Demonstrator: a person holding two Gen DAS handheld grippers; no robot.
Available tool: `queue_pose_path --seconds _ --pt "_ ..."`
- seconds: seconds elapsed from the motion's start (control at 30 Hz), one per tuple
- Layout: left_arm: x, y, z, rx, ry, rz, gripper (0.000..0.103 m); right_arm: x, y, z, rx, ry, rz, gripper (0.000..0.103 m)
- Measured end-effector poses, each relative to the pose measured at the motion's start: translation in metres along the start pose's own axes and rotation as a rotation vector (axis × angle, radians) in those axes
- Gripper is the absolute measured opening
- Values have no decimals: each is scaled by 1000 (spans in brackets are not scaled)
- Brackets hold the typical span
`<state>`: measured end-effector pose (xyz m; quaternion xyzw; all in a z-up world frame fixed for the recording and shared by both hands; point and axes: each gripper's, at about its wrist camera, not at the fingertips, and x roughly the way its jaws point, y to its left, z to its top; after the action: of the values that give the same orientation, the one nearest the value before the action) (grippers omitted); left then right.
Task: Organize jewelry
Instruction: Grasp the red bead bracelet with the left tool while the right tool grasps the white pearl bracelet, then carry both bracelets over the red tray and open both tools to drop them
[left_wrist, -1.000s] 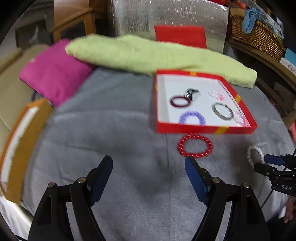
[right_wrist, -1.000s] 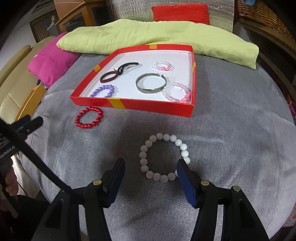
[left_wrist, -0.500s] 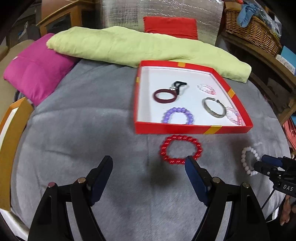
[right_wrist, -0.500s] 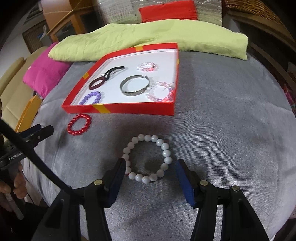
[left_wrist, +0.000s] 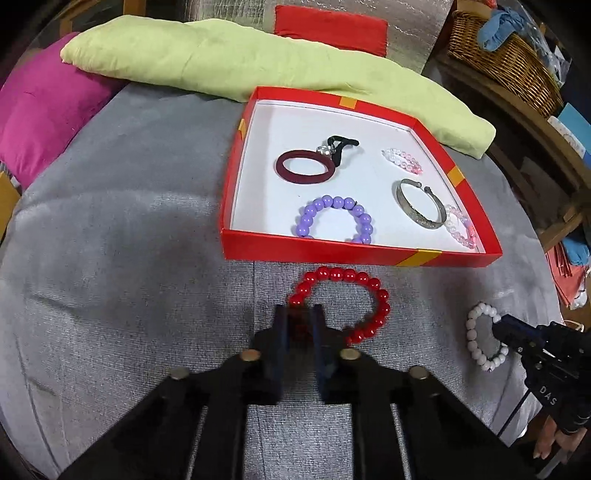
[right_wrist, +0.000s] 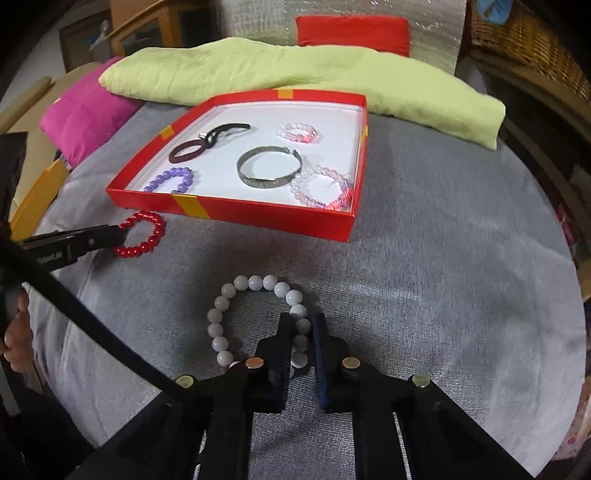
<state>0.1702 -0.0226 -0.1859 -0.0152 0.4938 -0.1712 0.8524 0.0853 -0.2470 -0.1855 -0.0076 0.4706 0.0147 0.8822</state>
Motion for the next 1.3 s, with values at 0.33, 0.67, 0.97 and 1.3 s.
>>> queue_pose_path --seconds 0.33,0.67,0.97,1.3 --pt "-33 -5 -2 52 -103 -46 8 -43 4 12 22 -189 132 10" --pt "-75 -11 2 100 -233 -122 8 -63 -2 24 113 -292 267 10" --pt "-82 -13 24 87 -326 -147 8 -63 -5 52 163 -345 317 10" --pt "-69 -14 108 76 -334 -121 8 -18 -15 136 237 -347 351 10"
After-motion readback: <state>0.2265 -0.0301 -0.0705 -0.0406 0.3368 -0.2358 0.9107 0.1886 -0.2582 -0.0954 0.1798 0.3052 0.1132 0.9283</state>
